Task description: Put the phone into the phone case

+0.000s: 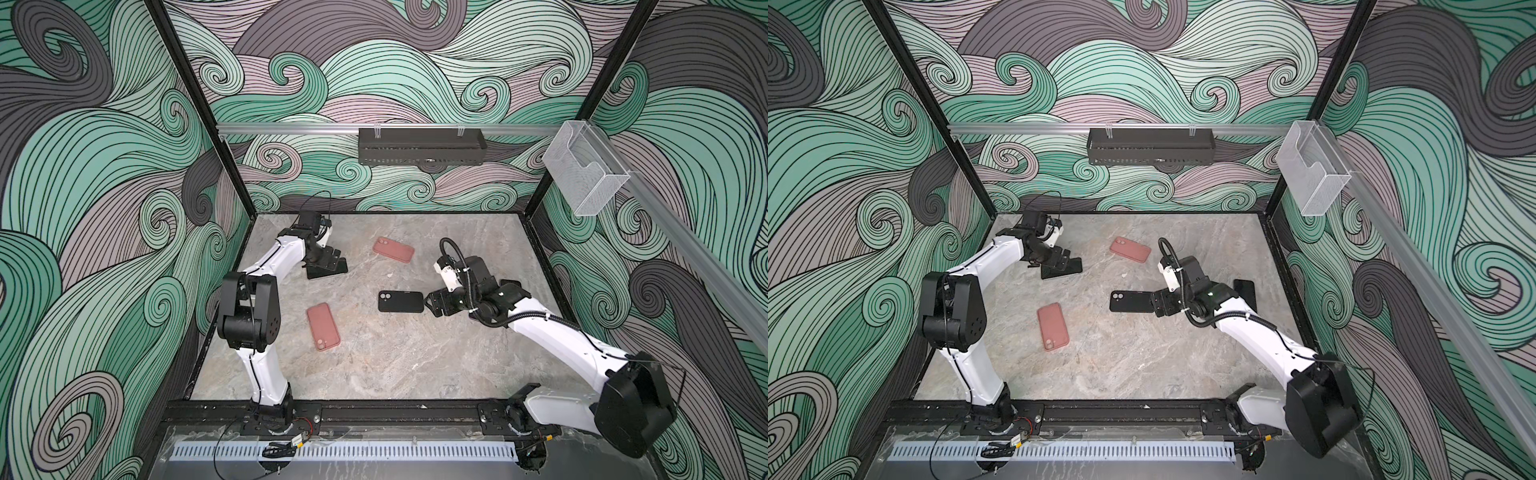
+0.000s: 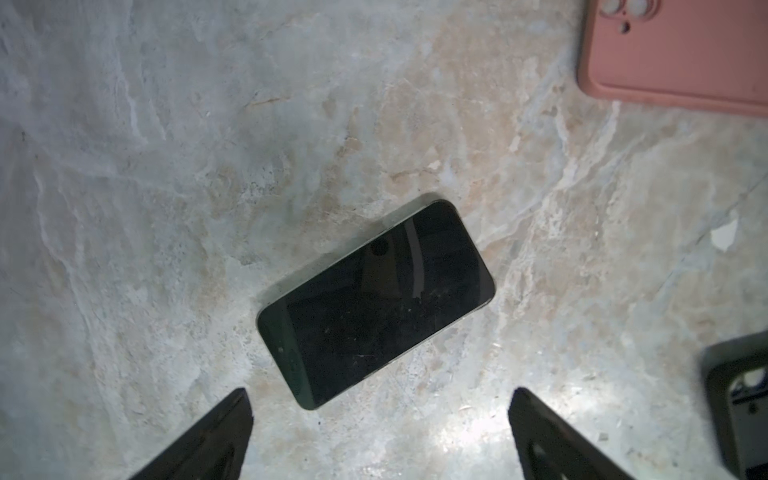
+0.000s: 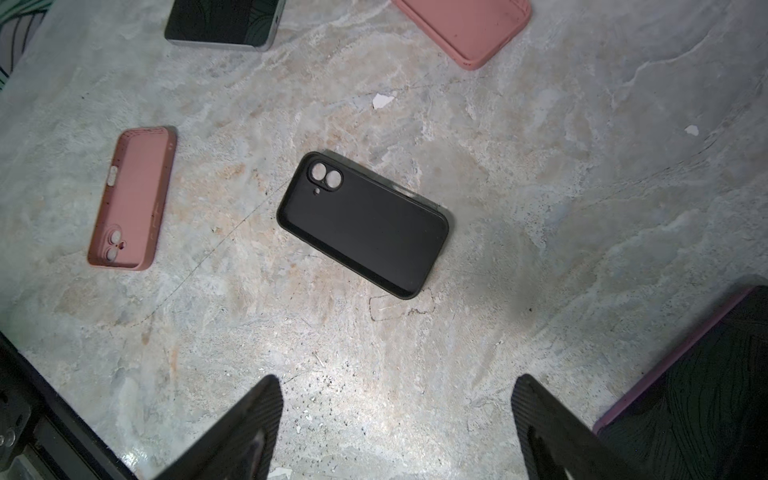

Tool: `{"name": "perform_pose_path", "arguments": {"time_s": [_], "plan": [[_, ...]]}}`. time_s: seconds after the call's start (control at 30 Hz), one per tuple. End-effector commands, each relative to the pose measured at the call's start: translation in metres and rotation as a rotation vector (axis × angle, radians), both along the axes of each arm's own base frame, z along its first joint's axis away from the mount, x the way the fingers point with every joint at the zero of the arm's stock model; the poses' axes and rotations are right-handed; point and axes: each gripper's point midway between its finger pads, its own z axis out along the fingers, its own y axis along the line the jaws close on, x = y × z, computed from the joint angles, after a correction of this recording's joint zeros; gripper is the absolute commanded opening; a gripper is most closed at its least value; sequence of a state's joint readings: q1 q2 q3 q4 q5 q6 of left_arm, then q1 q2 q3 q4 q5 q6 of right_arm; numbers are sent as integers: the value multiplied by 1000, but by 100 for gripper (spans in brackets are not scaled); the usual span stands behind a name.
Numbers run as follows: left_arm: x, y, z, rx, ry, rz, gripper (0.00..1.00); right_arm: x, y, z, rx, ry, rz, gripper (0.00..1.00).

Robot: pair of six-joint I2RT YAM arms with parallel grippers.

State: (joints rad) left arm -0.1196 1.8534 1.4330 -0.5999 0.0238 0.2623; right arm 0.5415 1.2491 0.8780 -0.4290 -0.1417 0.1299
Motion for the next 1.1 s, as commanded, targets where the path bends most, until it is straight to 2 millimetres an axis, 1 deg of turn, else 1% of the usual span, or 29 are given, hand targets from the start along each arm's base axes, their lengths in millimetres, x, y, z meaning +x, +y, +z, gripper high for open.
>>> {"name": "perform_pose_path", "arguments": {"time_s": [0.0,0.1,0.13,0.17,0.23,0.37,0.47,0.6,0.77,0.87,0.97,1.07], "plan": [[2,-1,11,105,-56,-249,99,-5,1,4,4,-16,26,87],[-5,-11,1,131,-40,-437,98,-9,5,6,24,-11,56,86],[-8,-12,-4,155,-18,-497,99,-11,9,8,38,-13,77,86],[-9,-10,-8,180,2,-522,99,-12,11,9,50,-14,86,86],[-5,-2,-14,236,47,-508,99,-14,15,14,78,-20,105,86],[-4,-3,-26,261,88,-587,99,-23,22,22,123,-32,143,86],[-2,-2,-36,286,125,-639,99,-33,25,28,148,-43,179,86],[3,-2,-51,305,183,-738,98,-43,23,34,163,-68,200,87],[19,-1,-58,327,188,-746,98,-50,16,34,161,-83,191,87],[17,-4,-62,308,218,-766,98,-51,13,30,149,-78,178,87],[6,-6,-66,262,281,-788,99,-51,17,29,162,-66,194,87],[6,-9,-69,242,288,-791,98,-50,20,28,160,-62,200,87]]}}
